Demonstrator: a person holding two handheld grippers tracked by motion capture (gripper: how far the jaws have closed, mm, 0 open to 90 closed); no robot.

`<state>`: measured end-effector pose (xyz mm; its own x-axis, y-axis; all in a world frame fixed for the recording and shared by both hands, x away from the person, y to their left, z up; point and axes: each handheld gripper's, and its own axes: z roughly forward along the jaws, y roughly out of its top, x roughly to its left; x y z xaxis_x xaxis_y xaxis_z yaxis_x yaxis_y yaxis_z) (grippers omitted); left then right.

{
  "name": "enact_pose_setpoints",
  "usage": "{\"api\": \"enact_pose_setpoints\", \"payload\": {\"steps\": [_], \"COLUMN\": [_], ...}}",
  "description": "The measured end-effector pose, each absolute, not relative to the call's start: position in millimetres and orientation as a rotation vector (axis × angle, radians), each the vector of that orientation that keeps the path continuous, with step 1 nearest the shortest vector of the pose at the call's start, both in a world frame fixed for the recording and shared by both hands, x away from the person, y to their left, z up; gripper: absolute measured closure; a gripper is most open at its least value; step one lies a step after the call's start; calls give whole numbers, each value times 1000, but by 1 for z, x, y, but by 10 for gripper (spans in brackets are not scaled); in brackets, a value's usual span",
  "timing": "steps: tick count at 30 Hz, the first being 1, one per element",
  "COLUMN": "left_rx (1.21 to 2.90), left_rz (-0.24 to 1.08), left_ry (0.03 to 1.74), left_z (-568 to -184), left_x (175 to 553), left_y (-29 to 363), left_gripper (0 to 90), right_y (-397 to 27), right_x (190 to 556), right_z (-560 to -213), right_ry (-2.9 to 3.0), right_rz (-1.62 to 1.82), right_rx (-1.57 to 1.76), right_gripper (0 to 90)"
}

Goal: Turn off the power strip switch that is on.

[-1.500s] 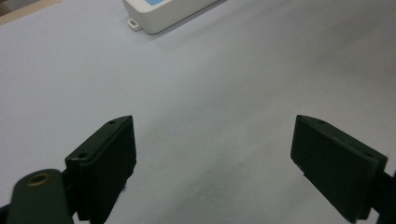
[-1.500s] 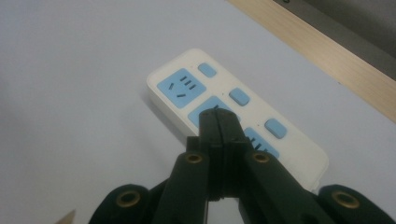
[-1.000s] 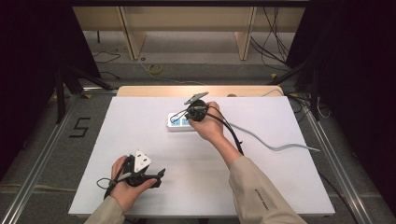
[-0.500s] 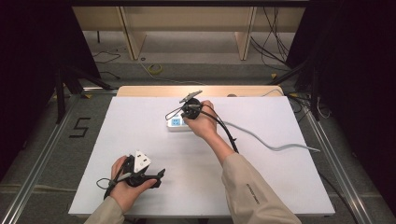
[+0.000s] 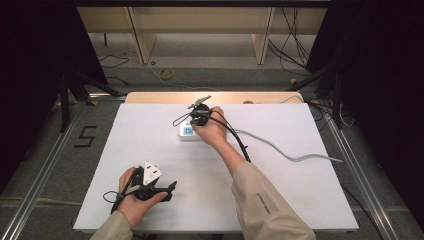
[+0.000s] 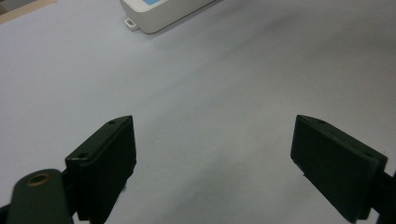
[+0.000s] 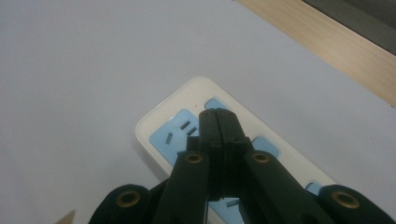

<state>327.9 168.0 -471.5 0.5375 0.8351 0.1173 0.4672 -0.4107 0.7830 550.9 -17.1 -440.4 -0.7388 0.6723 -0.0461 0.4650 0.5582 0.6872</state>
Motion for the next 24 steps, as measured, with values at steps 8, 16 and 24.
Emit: {"api": "enact_pose_setpoints", "payload": {"steps": [8, 16, 24], "left_rx": [2062, 2058, 2060], "left_rz": [659, 657, 655], "left_ry": [1048, 1049, 1049], "left_z": [-472, -472, -472], "left_x": [328, 328, 328], "left_y": [168, 169, 170], "left_gripper": [140, 140, 140], "right_y": [-10, -2, 1], "right_x": [559, 568, 574], "right_z": [-444, -450, -453], "right_ry": [2489, 2490, 2483], "right_rz": [971, 976, 972], "right_rx": [958, 984, 1009], "right_gripper": [900, 900, 900]}}
